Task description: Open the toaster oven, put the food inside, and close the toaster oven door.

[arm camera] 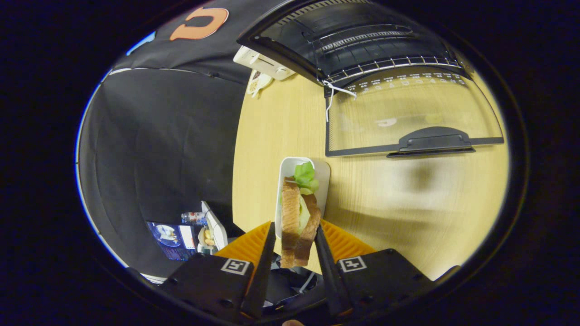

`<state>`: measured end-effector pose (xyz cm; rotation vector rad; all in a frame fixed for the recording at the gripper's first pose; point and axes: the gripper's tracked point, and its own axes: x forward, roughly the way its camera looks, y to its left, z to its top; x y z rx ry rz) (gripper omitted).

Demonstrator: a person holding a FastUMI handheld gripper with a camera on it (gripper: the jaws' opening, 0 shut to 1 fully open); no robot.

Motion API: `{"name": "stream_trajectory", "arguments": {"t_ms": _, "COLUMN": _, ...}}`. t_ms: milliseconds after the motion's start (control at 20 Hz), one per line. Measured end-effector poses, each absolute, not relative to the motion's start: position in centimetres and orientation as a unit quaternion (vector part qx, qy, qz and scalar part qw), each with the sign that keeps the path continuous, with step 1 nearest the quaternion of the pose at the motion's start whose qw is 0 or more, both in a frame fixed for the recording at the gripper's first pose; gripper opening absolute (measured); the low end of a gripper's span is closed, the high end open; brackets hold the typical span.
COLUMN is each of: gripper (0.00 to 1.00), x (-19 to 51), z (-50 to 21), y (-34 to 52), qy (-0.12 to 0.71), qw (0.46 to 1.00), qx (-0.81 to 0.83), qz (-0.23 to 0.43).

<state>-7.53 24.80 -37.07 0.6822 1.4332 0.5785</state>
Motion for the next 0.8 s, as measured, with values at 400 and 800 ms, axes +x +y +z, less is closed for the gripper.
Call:
{"name": "stream_trajectory", "arguments": {"t_ms": 400, "gripper": 0.36, "x": -7.6, "z": -32.5, "y": 24.0, "qy": 0.614, "qw": 0.665, "qx": 0.329, "qz": 0.270}}
{"name": "stream_trajectory", "arguments": {"t_ms": 800, "gripper": 0.31, "x": -5.5, "z": -23.5, "y": 17.4, "qy": 0.516, "qw": 0.702, "qx": 0.419, "qz": 0.255}}
